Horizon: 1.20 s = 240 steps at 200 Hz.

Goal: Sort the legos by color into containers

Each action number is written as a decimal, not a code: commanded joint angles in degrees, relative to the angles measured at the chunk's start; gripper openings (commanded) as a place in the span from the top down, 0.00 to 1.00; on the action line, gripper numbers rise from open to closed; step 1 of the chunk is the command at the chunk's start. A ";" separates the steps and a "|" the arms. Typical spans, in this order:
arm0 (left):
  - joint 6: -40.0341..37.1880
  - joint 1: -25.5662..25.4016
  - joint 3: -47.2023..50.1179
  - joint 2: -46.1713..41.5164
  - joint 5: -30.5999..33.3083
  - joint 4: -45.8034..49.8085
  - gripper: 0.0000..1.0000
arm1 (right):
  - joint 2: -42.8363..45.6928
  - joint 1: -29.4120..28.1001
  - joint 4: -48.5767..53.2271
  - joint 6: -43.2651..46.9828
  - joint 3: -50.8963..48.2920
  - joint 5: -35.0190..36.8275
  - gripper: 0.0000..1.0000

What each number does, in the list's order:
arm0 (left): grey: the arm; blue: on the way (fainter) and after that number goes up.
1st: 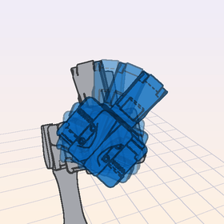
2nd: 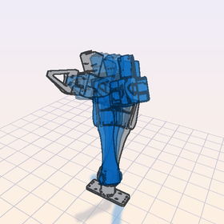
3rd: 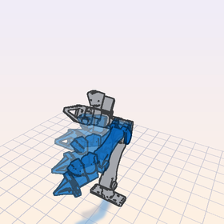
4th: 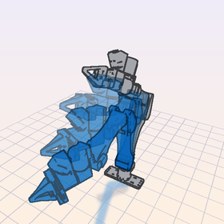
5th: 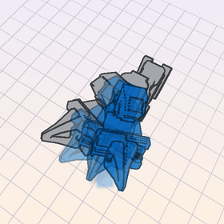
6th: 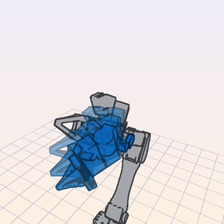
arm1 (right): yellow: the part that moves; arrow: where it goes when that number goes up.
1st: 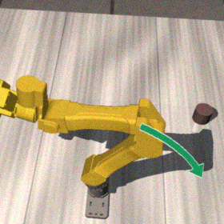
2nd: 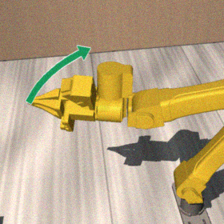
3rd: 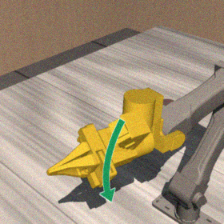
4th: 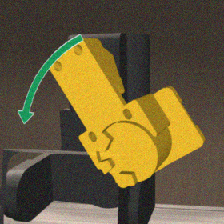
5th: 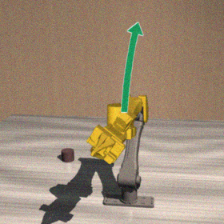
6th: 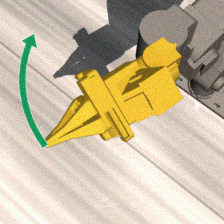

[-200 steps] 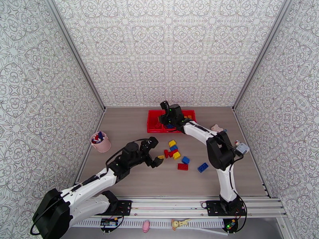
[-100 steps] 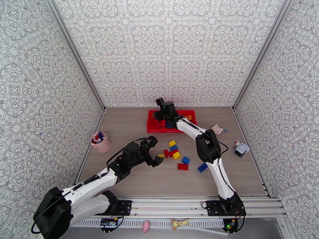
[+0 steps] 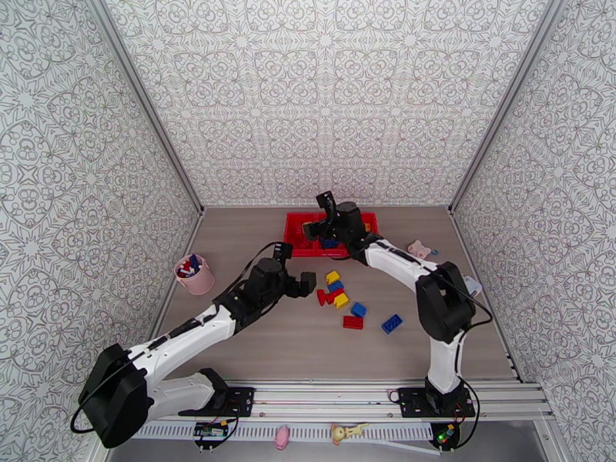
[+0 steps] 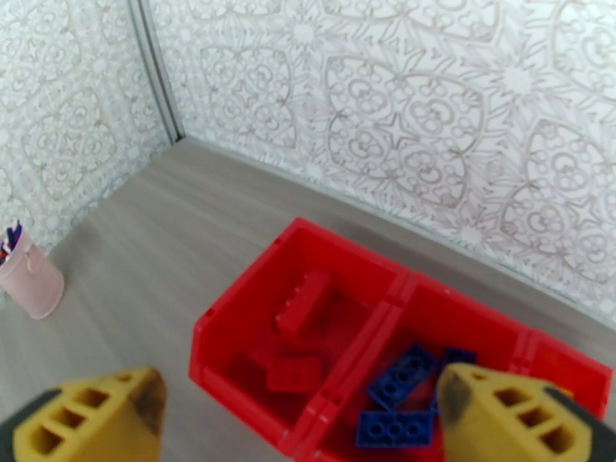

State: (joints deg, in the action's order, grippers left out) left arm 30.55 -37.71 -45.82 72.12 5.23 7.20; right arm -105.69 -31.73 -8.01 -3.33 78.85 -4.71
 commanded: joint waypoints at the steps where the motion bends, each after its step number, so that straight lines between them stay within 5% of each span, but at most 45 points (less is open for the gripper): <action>1: 11.78 0.37 -5.71 4.92 1.47 13.48 0.00 | 7.27 0.91 -3.25 4.25 -8.69 1.97 0.00; 77: 16.44 -0.12 -22.91 26.28 -13.49 29.45 0.05 | 24.95 4.56 3.68 5.82 -25.52 3.93 0.01; 140: 14.90 0.52 -28.25 34.54 -15.06 31.50 0.26 | 27.70 5.78 4.94 5.53 -27.98 4.09 0.00; 240: 14.45 0.54 -31.76 40.40 -15.60 31.37 0.39 | 25.95 6.15 4.81 5.55 -27.34 2.99 0.01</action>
State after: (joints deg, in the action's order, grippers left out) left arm 45.84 -37.60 -75.61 110.93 -9.45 37.54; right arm -79.46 -25.96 -3.95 2.42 51.66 -1.54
